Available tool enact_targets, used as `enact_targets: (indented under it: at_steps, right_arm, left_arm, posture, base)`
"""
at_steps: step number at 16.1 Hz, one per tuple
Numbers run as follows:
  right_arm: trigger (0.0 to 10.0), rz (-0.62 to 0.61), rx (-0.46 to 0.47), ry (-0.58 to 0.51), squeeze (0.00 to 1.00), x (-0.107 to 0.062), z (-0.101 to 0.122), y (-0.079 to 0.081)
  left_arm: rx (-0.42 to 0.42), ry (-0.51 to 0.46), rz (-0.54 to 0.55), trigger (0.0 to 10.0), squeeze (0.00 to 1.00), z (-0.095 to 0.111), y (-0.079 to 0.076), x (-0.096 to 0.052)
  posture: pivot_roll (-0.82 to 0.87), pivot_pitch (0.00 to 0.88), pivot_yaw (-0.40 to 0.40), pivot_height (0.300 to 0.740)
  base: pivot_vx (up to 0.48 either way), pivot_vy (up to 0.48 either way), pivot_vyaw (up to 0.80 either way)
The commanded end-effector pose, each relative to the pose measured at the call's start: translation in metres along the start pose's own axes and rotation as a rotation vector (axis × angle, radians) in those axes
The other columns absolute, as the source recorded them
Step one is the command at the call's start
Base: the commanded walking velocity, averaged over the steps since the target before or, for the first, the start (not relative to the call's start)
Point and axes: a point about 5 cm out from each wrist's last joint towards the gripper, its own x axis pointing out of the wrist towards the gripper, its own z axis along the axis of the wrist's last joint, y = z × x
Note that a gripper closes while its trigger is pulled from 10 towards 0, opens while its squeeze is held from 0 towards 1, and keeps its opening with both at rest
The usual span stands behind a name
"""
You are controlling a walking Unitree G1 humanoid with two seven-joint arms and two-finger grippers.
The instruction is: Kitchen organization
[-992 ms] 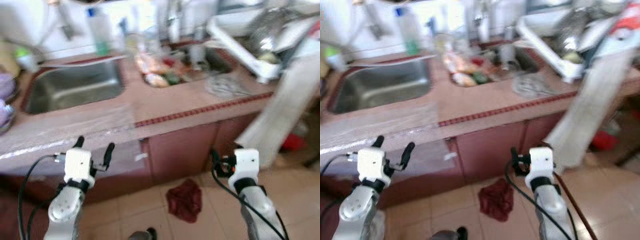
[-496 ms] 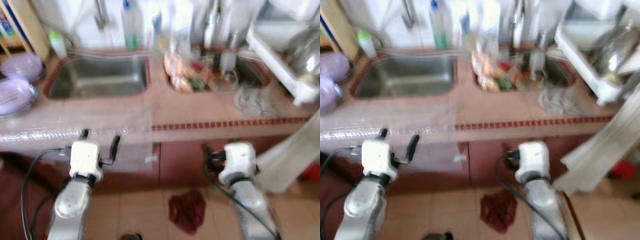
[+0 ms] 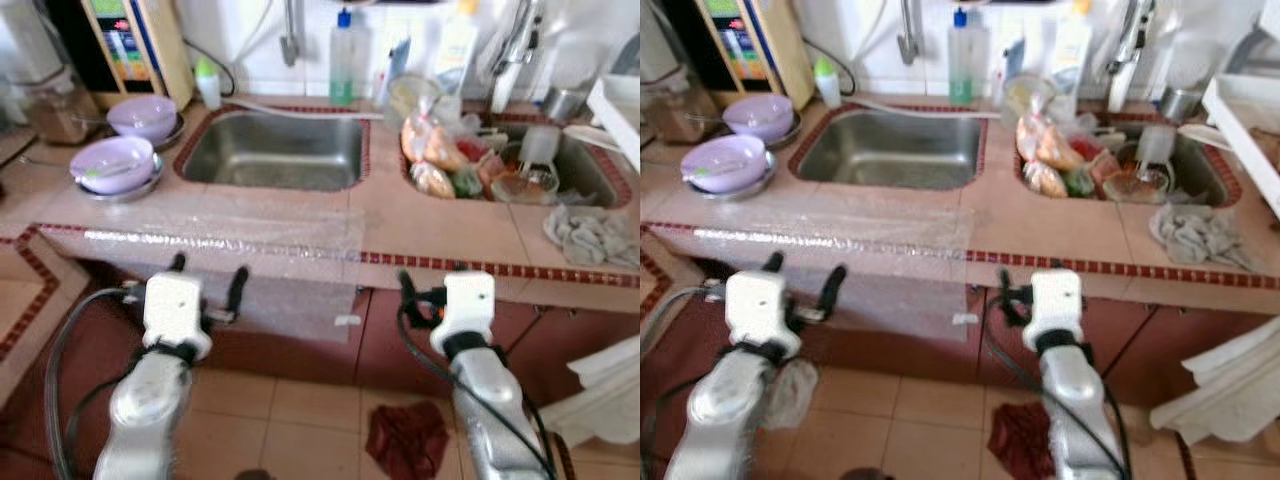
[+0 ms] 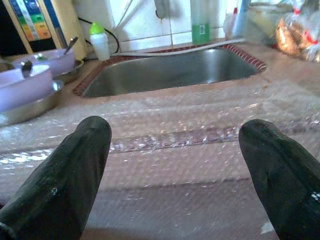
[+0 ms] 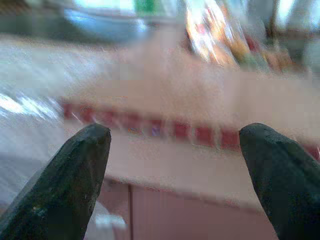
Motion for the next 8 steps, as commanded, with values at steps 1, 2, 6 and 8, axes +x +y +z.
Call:
enact_targets:
  at_steps: [1, 2, 6, 8]
  right_arm:
    - [10.0, -0.015, -0.017, -0.006, 0.00, 0.005, 0.000, 0.000]
    - [10.0, -0.005, 0.029, -0.010, 0.00, 0.007, 0.002, 0.004]
    - [10.0, 0.041, 0.028, -0.072, 0.00, 0.005, 0.007, 0.004]
    - [10.0, -0.027, 0.004, -0.069, 0.00, 0.004, 0.008, -0.005]
  left_arm:
    - [0.012, 0.012, 0.009, 10.0, 0.00, -0.003, 0.002, 0.002]
    - [0.001, 0.013, -0.006, 10.0, 0.00, -0.002, 0.002, 0.004]
    - [-0.022, 0.019, -0.047, 10.0, 0.00, -0.003, 0.001, 0.012]
    - [-0.079, 0.025, -0.092, 10.0, 0.00, -0.005, -0.005, 0.012]
  posture:
    - [0.04, 0.000, 0.019, 0.740]
    - [0.04, 0.000, 0.016, 0.740]
    - [0.03, 0.000, 0.029, 0.740]
    - [0.01, 0.000, 0.021, 0.740]
  base:
    - [0.000, 0.401, 0.00]
    - [0.000, 0.480, 0.00]
    - [0.000, 0.480, 0.00]
    - [0.000, 0.480, 0.00]
